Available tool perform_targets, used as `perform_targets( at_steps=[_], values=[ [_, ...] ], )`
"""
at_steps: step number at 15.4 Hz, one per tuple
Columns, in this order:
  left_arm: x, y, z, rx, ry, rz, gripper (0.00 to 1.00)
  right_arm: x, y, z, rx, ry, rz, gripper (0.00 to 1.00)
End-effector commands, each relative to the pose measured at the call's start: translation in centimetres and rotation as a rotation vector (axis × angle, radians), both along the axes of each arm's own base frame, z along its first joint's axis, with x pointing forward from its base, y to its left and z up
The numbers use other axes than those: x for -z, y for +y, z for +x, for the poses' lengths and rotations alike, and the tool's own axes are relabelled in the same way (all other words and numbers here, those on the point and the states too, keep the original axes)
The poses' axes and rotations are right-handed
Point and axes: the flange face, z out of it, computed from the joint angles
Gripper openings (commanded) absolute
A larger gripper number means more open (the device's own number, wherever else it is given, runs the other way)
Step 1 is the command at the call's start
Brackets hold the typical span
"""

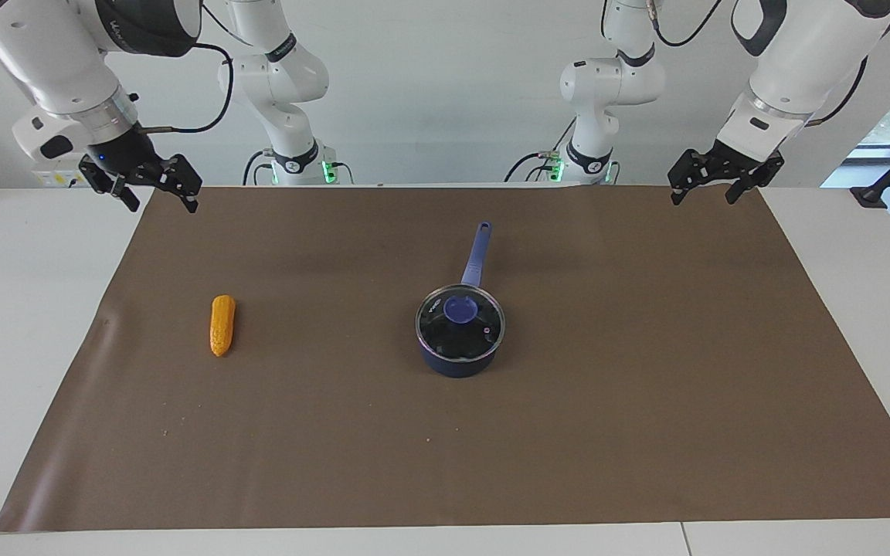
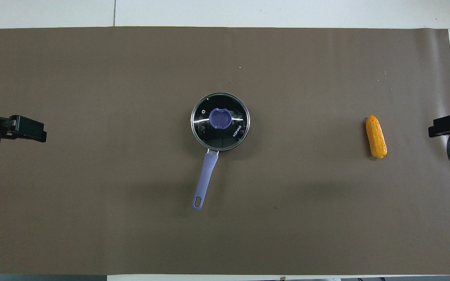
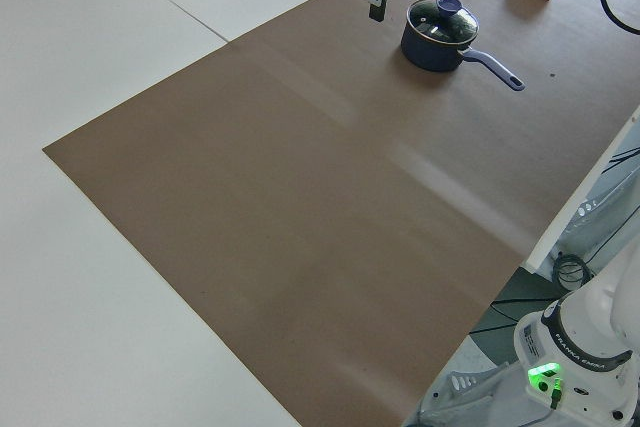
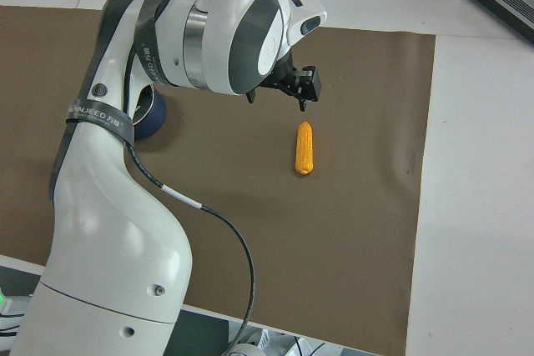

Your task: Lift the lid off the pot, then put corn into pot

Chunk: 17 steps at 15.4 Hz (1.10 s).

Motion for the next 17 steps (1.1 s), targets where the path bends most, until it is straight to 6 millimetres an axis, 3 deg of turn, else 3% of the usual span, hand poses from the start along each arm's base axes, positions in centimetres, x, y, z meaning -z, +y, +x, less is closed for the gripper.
perform_targets(
  at_steps=[1,7,10,11,13,15,17],
  values=[
    [0.0,0.3,-0.7,-0.012,-0.015,0.0,1.0,0.1,-0.5,0.1,-0.008,-0.009,-0.002,1.0],
    [0.0,0.3,-0.8,-0.009,-0.016,-0.002,1.0,0.6,-1.1,0.4,0.008,-0.038,-0.007,1.0],
    [-0.2,-0.9,-0.2,0.006,-0.065,-0.007,1.0,5.2,-1.5,0.9,0.021,-0.053,-0.002,1.0],
    [-0.1,-2.5,0.0,0.035,-0.069,-0.008,1.0,7.9,-1.3,1.4,0.016,-0.036,-0.003,1.0],
    [1.4,-7.7,0.7,0.044,-0.067,-0.01,1.0,13.4,-1.1,2.1,0.013,-0.019,-0.008,1.0],
    [2.8,-14.1,2.1,0.021,-0.054,-0.024,1.0,18.0,-0.9,2.4,0.008,-0.04,-0.016,1.0],
    [5.9,-21.3,3.3,0.028,-0.019,-0.023,1.0,22.9,-0.8,2.2,0.005,-0.064,-0.025,1.0]
  ],
)
